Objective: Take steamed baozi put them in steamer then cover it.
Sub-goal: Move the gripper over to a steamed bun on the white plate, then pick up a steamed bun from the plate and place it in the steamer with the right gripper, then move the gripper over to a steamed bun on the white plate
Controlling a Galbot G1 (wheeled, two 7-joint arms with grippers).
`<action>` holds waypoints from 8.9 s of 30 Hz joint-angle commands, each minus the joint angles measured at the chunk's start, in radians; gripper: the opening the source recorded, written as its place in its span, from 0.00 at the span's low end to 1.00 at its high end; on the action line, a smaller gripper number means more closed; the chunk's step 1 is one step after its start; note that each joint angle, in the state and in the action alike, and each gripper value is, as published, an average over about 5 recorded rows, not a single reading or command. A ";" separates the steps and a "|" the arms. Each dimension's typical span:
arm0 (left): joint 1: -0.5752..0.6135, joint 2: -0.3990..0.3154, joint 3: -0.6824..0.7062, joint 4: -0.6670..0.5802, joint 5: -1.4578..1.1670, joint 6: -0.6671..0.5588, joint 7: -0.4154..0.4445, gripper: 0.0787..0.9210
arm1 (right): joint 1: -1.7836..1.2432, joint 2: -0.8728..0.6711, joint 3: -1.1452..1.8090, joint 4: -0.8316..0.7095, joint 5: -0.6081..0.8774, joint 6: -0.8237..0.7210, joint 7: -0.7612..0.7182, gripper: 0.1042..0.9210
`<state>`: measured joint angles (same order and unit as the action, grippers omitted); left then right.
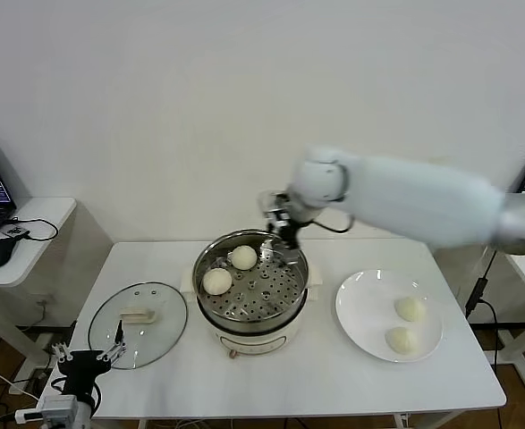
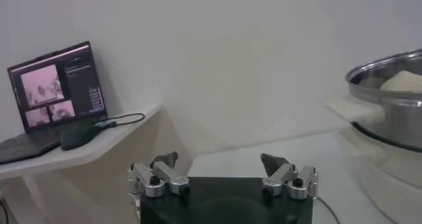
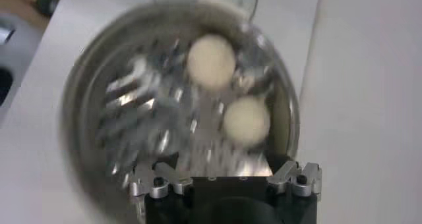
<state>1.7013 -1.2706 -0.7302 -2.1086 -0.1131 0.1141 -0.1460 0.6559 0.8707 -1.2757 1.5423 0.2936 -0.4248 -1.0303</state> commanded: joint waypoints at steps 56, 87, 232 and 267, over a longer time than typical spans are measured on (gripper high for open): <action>0.045 -0.013 -0.007 -0.002 0.055 -0.004 -0.005 0.88 | -0.968 -0.381 0.661 -0.063 -0.490 0.153 0.042 0.79; 0.039 -0.011 0.004 -0.009 0.053 -0.006 -0.005 0.88 | -0.481 -0.433 0.469 0.012 -0.272 0.107 -0.040 0.54; 0.041 -0.013 -0.010 0.019 0.054 -0.020 -0.007 0.88 | -0.894 -0.238 0.744 -0.355 -0.630 0.237 -0.020 0.87; 0.040 -0.017 -0.006 0.022 0.055 -0.022 -0.008 0.88 | -0.886 -0.231 0.757 -0.349 -0.618 0.233 -0.010 0.57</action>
<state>1.7405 -1.2876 -0.7368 -2.0864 -0.0581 0.0931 -0.1534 -0.2286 0.6514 -0.5280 1.1762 -0.3309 -0.1900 -1.0375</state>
